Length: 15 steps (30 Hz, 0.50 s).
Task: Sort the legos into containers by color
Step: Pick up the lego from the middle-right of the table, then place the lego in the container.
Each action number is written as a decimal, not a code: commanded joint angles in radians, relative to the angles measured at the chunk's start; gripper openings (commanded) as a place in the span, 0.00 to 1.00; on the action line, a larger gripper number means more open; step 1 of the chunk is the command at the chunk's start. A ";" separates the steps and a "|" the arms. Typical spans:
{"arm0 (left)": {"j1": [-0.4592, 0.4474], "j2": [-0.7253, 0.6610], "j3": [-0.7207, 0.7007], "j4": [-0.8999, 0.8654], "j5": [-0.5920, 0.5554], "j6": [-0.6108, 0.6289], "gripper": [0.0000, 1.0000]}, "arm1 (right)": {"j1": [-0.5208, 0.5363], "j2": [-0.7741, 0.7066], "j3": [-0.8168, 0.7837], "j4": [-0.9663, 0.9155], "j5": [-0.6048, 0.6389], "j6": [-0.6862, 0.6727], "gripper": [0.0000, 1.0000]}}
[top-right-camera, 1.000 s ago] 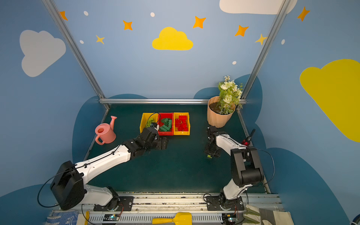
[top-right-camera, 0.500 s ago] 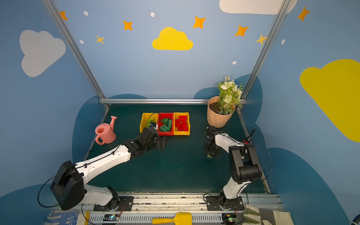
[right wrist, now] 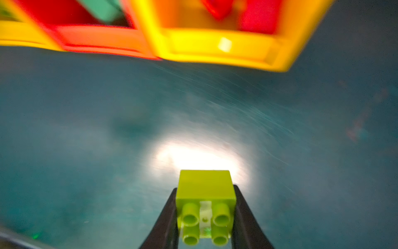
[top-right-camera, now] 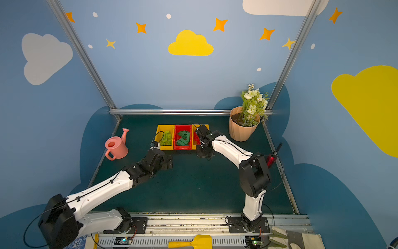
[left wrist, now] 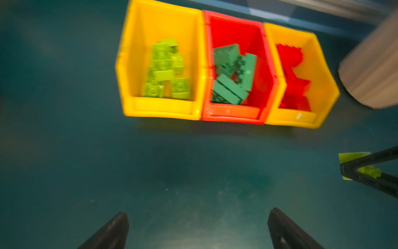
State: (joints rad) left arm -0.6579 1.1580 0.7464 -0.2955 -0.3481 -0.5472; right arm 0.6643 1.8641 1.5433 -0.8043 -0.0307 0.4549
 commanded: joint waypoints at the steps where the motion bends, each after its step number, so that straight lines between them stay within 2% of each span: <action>1: 0.037 -0.072 -0.070 -0.031 -0.063 -0.110 1.00 | 0.053 0.056 0.117 0.002 -0.066 -0.049 0.29; 6: 0.090 -0.171 -0.139 -0.058 -0.052 -0.148 1.00 | 0.100 0.157 0.270 0.078 -0.126 -0.097 0.30; 11: 0.109 -0.238 -0.167 -0.075 -0.046 -0.157 1.00 | 0.114 0.256 0.372 0.175 -0.189 -0.145 0.30; 15: 0.115 -0.265 -0.181 -0.074 -0.045 -0.161 1.00 | 0.137 0.322 0.441 0.240 -0.190 -0.203 0.30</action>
State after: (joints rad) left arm -0.5495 0.9089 0.5747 -0.3531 -0.3801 -0.6933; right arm 0.7845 2.1521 1.9331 -0.6319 -0.1959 0.3119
